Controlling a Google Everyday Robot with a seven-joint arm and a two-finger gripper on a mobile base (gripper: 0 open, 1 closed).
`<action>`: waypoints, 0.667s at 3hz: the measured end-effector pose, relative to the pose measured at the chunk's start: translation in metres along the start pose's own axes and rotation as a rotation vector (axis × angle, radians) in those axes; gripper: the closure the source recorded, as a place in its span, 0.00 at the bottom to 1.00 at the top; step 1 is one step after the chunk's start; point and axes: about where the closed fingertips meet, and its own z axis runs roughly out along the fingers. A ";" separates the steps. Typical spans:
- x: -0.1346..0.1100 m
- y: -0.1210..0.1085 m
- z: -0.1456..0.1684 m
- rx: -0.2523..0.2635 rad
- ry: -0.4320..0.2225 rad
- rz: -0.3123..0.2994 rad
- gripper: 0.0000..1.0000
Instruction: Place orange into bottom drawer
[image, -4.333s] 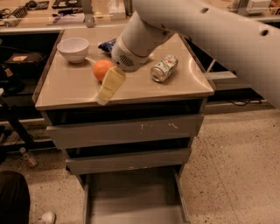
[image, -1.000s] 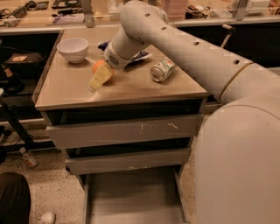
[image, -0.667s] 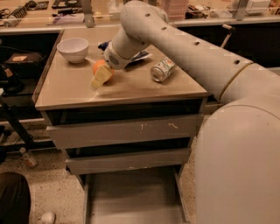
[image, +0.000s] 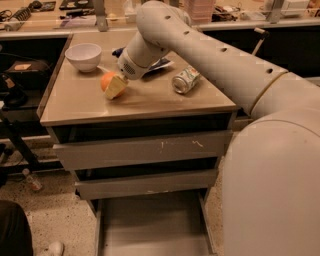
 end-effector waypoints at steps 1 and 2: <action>0.000 0.000 0.000 0.000 0.000 0.000 0.89; -0.002 0.009 -0.006 0.018 0.002 -0.012 1.00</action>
Offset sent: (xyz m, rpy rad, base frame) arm -0.0215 -0.0020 0.0188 -0.0196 -0.0555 -0.0132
